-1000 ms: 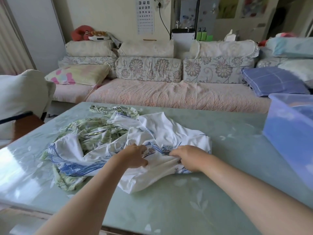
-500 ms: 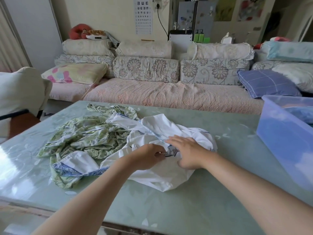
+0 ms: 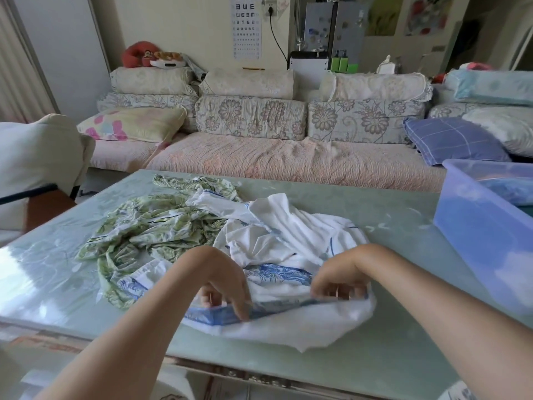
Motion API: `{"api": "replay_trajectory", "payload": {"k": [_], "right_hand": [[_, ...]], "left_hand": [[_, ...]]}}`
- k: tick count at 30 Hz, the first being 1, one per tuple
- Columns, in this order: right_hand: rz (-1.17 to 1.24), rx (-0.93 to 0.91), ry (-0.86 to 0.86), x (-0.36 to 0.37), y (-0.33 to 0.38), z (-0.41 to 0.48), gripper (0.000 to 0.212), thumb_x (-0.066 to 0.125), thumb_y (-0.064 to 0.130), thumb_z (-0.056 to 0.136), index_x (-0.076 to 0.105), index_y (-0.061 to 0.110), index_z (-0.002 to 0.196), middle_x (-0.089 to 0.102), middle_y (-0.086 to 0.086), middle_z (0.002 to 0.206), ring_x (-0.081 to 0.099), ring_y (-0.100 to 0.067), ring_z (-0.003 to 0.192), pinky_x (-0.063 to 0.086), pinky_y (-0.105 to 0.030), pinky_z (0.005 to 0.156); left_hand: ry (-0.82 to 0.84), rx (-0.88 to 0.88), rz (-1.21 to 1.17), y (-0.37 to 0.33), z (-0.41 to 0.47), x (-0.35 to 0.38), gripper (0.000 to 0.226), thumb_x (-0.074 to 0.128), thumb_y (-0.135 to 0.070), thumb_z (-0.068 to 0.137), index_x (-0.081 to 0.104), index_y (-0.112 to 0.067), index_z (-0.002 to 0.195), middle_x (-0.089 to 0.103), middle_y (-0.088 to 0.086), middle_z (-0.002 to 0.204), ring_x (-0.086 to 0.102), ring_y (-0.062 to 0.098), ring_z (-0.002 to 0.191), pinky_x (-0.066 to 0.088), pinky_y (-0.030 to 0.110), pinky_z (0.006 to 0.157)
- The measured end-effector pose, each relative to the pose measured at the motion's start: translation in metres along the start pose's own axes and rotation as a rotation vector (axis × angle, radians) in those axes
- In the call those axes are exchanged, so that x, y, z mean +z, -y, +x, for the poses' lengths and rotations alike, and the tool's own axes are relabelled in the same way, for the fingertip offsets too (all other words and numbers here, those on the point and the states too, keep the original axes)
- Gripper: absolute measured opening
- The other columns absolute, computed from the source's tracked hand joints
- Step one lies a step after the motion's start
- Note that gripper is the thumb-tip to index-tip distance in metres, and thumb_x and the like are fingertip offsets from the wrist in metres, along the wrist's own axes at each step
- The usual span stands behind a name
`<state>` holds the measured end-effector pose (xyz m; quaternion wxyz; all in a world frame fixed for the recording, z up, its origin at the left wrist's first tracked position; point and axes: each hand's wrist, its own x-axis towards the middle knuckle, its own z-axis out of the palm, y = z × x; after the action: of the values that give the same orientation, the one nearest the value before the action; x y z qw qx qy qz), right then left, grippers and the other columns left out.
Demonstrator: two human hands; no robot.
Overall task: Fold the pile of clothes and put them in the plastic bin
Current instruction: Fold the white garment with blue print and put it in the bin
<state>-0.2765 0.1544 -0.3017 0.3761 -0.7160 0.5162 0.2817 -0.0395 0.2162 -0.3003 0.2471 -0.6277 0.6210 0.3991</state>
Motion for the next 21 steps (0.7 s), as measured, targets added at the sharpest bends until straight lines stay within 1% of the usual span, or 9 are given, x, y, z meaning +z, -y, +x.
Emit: {"api": "replay_trajectory", "payload": {"k": [1, 3, 5, 8, 10, 13, 16, 18, 21], "right_hand": [[0.077, -0.018, 0.077, 0.001, 0.0, -0.001, 0.026, 0.057, 0.042, 0.092, 0.066, 0.018, 0.085, 0.061, 0.001, 0.079, 0.058, -0.017, 0.064, 0.051, -0.026, 0.05], [0.138, -0.146, -0.09, -0.003, 0.0, 0.004, 0.022, 0.055, 0.029, 0.096, 0.071, 0.014, 0.092, 0.072, -0.005, 0.09, 0.066, -0.019, 0.07, 0.057, -0.031, 0.055], [0.14, -0.277, -0.485, -0.008, 0.002, 0.011, 0.015, 0.056, 0.022, 0.092, 0.071, 0.024, 0.095, 0.072, -0.001, 0.094, 0.068, -0.018, 0.076, 0.055, -0.028, 0.06], [-0.128, -0.236, -0.887, -0.011, 0.006, 0.029, 0.032, 0.06, 0.044, 0.086, 0.061, 0.037, 0.118, 0.059, 0.007, 0.123, 0.06, -0.019, 0.115, 0.049, -0.032, 0.09], [-0.296, -0.128, -0.847, -0.004, 0.011, 0.041, 0.061, 0.061, 0.059, 0.083, 0.048, 0.032, 0.136, 0.048, 0.001, 0.138, 0.052, -0.026, 0.126, 0.044, -0.039, 0.094], [-0.412, -0.118, -0.87, -0.005, 0.012, 0.061, 0.045, 0.061, 0.037, 0.088, 0.05, 0.023, 0.13, 0.056, -0.005, 0.132, 0.055, -0.03, 0.121, 0.042, -0.036, 0.083], [-0.205, -0.198, -0.905, -0.022, -0.004, 0.067, 0.033, 0.053, 0.015, 0.091, 0.067, 0.028, 0.118, 0.066, -0.002, 0.116, 0.061, -0.028, 0.11, 0.046, -0.032, 0.077], [-0.068, -0.21, -0.95, -0.034, -0.018, 0.062, 0.021, 0.054, 0.023, 0.094, 0.07, 0.025, 0.108, 0.069, -0.005, 0.11, 0.062, -0.03, 0.107, 0.047, -0.033, 0.077], [0.107, -0.115, -1.04, -0.051, -0.049, 0.057, 0.026, 0.055, 0.038, 0.098, 0.066, 0.016, 0.102, 0.067, -0.014, 0.108, 0.062, -0.032, 0.104, 0.041, -0.033, 0.074]], "left_hand": [[0.077, 0.006, -0.111, -0.002, -0.002, 0.0, 0.041, 0.064, -0.048, 0.09, 0.062, -0.024, 0.124, 0.068, -0.002, 0.102, 0.063, 0.018, 0.075, 0.05, 0.024, 0.058], [0.056, 0.075, -0.262, -0.001, 0.001, -0.002, 0.044, 0.052, -0.055, 0.095, 0.066, -0.021, 0.119, 0.075, -0.004, 0.096, 0.07, 0.019, 0.074, 0.045, 0.022, 0.056], [-0.212, 0.17, -0.268, -0.001, 0.011, -0.006, 0.034, 0.054, -0.047, 0.097, 0.068, -0.019, 0.112, 0.076, -0.004, 0.093, 0.071, 0.016, 0.067, 0.043, 0.023, 0.053], [-0.614, 0.233, -0.161, -0.005, 0.029, -0.013, 0.013, 0.058, -0.029, 0.095, 0.068, -0.023, 0.1, 0.073, -0.006, 0.091, 0.071, 0.016, 0.075, 0.052, 0.026, 0.069], [-0.748, 0.233, -0.116, -0.012, 0.043, -0.018, 0.016, 0.056, -0.023, 0.092, 0.069, -0.023, 0.102, 0.069, -0.006, 0.097, 0.066, 0.015, 0.084, 0.052, 0.025, 0.074], [-0.784, 0.232, -0.045, -0.022, 0.063, -0.021, 0.016, 0.058, -0.024, 0.091, 0.067, -0.023, 0.105, 0.064, -0.001, 0.11, 0.062, 0.019, 0.1, 0.051, 0.03, 0.084], [-0.751, 0.209, 0.042, -0.028, 0.08, -0.02, 0.035, 0.063, -0.036, 0.089, 0.059, -0.023, 0.121, 0.05, 0.004, 0.125, 0.056, 0.025, 0.11, 0.047, 0.034, 0.089], [-0.766, 0.172, 0.083, -0.032, 0.088, -0.022, 0.053, 0.065, -0.037, 0.086, 0.047, -0.02, 0.133, 0.042, 0.007, 0.133, 0.053, 0.03, 0.115, 0.045, 0.035, 0.091], [-0.783, 0.172, 0.019, -0.042, 0.091, -0.027, 0.057, 0.061, -0.024, 0.086, 0.037, -0.021, 0.138, 0.045, 0.009, 0.132, 0.056, 0.03, 0.109, 0.042, 0.031, 0.081]]}}
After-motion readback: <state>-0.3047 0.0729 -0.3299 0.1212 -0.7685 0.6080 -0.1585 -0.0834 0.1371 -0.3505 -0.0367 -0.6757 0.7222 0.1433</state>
